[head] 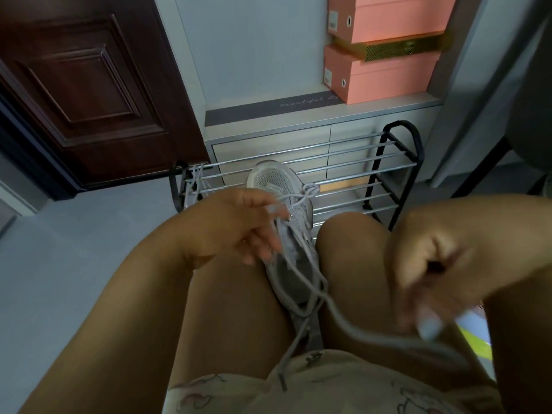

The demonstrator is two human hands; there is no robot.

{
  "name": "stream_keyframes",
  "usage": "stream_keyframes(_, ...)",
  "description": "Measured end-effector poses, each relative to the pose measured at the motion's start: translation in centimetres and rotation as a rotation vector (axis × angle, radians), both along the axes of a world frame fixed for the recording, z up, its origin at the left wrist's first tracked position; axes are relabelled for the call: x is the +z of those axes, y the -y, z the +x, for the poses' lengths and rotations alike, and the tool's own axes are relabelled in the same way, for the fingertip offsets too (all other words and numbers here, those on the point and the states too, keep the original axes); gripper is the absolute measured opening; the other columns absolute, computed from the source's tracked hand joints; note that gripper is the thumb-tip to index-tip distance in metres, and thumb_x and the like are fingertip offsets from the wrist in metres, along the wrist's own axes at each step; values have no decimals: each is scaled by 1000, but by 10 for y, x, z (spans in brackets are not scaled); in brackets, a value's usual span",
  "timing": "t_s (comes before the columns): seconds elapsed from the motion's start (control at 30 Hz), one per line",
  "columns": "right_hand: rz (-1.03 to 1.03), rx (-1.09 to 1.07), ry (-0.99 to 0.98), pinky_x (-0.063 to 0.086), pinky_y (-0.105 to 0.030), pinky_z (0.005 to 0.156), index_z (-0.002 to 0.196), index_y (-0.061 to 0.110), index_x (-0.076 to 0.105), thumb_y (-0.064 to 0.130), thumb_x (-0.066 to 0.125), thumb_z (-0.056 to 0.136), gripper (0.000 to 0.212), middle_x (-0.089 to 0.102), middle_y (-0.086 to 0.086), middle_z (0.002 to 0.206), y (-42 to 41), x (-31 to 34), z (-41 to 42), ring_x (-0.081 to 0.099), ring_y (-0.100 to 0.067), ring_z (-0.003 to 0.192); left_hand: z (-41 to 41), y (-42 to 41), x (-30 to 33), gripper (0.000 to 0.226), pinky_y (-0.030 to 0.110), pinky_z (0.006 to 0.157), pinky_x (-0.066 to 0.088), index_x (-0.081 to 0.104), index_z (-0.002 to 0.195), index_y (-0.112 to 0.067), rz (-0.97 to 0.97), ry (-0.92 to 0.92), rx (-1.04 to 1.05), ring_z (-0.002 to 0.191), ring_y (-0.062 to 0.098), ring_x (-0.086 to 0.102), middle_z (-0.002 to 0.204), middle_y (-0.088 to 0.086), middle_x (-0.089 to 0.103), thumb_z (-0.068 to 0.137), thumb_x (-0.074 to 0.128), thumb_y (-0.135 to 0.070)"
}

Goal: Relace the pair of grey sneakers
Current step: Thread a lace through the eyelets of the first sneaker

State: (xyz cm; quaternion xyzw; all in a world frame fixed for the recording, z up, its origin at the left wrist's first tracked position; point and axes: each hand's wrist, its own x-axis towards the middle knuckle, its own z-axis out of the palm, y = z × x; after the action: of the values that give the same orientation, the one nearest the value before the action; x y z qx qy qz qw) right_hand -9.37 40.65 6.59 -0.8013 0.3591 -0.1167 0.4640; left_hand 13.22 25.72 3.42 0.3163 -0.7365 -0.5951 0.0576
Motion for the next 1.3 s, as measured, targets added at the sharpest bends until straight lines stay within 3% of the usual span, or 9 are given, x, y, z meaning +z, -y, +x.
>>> stream_keyframes(0.17,37,-503,-369,43,-12,57,84,29,71,73,48,72,51,71,12,74,21,-20,6,59,-5,55,-4,-5,-18,23,17,40,41,70,88,-8,-191,204,136,50,13,62,68,7,71,95,55,-23)
stream_keyframes(0.27,-120,-793,-461,41,-22,56,78,20,66,65,54,77,47,68,4,69,44,-45,32,56,0,54,-8,-3,-26,25,14,38,41,70,84,-7,-279,240,240,46,9,61,66,5,71,95,55,-23)
stream_keyframes(0.4,-355,-947,-441,41,-25,55,80,25,54,60,67,70,38,58,6,71,64,-66,61,55,-8,66,-9,2,-35,21,15,41,44,68,81,-5,-361,202,294,48,5,62,68,6,71,92,59,-21)
stream_keyframes(0.63,-264,-790,-482,38,-24,60,66,21,56,27,64,83,19,58,4,71,70,-61,48,54,-12,71,-17,11,-53,24,27,61,50,65,68,-15,-542,158,441,62,17,65,64,2,67,86,67,-31)
stream_keyframes(0.73,-173,-682,-397,43,-22,64,61,26,56,22,66,82,24,59,8,68,62,-53,46,53,-5,65,-22,10,-59,33,23,54,51,64,63,-13,-511,100,491,56,14,65,58,1,67,83,69,-39)
stream_keyframes(0.87,-176,-377,-523,48,-27,70,72,29,62,34,65,81,11,64,10,77,47,-39,63,58,-2,70,-28,10,-60,43,11,40,39,60,51,-13,-546,96,523,39,2,56,46,-3,62,80,69,-43)
stream_keyframes(1.03,24,34,-358,40,-15,57,78,12,67,20,70,81,9,67,-6,81,36,-26,78,59,-12,69,-26,17,-62,42,25,50,51,56,47,-12,-490,78,564,40,11,60,48,4,65,82,68,-31)
stream_keyframes(1.17,116,121,-215,39,-16,56,79,8,68,16,73,78,10,66,-12,76,34,-22,65,57,-15,64,-24,20,-64,44,26,53,53,52,42,-17,-445,62,607,44,16,64,49,6,66,80,71,-30)
stream_keyframes(1.3,27,-39,-387,42,-14,59,75,27,66,31,69,79,6,63,9,72,34,-36,48,55,0,63,-25,19,-66,32,20,48,36,52,54,-21,-647,104,647,48,10,58,52,-2,62,77,70,-34)
